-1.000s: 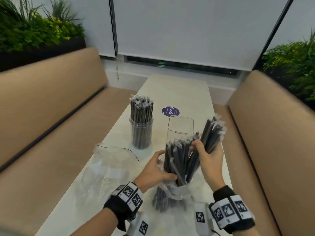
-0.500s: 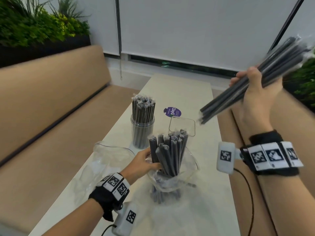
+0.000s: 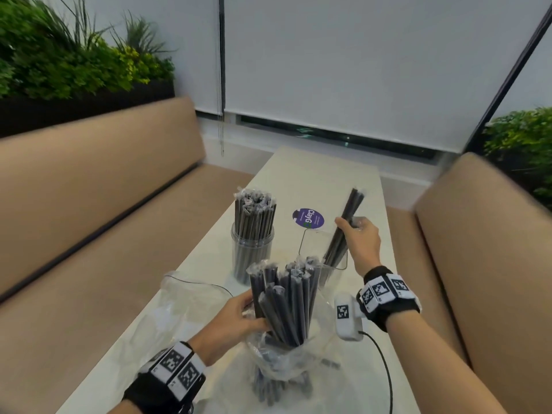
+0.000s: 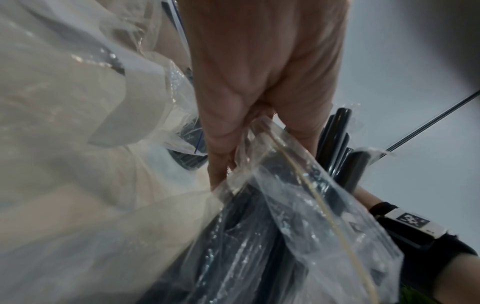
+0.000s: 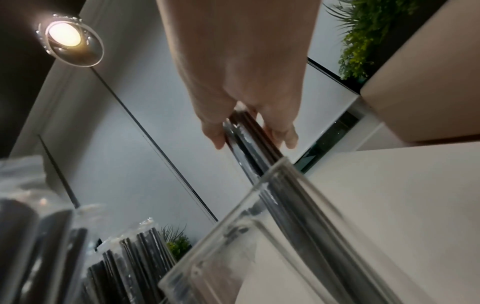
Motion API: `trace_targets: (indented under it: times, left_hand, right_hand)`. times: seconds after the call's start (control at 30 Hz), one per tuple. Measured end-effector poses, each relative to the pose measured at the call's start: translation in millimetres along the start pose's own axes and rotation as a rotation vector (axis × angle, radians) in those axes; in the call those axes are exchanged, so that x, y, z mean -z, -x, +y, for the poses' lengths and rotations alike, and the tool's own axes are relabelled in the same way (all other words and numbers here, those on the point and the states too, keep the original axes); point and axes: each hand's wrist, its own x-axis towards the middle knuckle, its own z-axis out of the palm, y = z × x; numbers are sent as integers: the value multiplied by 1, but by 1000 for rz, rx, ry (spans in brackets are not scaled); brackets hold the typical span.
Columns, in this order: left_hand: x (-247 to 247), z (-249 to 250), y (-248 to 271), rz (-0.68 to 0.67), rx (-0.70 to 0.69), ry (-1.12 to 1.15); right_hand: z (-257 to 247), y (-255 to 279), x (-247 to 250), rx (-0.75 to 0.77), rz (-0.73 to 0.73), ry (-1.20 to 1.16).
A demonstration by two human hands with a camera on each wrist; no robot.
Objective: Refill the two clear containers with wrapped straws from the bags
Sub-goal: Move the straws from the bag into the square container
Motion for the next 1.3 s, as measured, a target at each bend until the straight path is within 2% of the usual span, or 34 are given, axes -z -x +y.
trace_targets:
  times: [0.17, 0.27, 0.33, 0.4, 0.43, 0.5, 0.57, 0.63, 0.7, 0.8, 0.87, 1.0, 1.3]
  left_hand:
    - [-2, 3, 1, 0, 9, 4]
    - [-4, 12, 2, -39, 32, -44]
    - [-2, 20, 3, -52, 66, -122]
    - [1, 25, 4, -68, 105, -161]
    - [1, 27, 5, -63, 114, -153]
    - [0, 30, 5, -54, 116, -103]
    - [-2, 30, 5, -51, 116, -53]
    - [-5, 30, 4, -49, 112, -5]
    - [-10, 28, 4, -54, 102, 10]
    - [-15, 23, 6, -55, 77, -3]
    - [-15, 21, 8, -54, 56, -8]
    - [-15, 19, 9, -41, 31, 28]
    - [-11, 33, 4, 27, -133, -50]
  right_hand:
    - [16, -14, 2, -190, -149, -18]
    - [-1, -15, 16, -239, -222, -26]
    - [-23, -10, 36, -110, -101, 65]
    - [-48, 11, 58, 99, 78, 118]
    - [-58, 27, 66, 191, 109, 98]
    - [-63, 62, 72, 290, -1, -19]
    - [-51, 104, 67, 259, -250, -137]
    - [-26, 140, 55, 181, -501, -1]
    - [-1, 165, 38, 178, -623, 167]
    - [23, 166, 21, 174, -566, 123]
    - [28, 157, 18, 133, -462, 69]
    - [34, 150, 17, 186, -278, 113]
    - [16, 141, 25, 212, -246, -32]
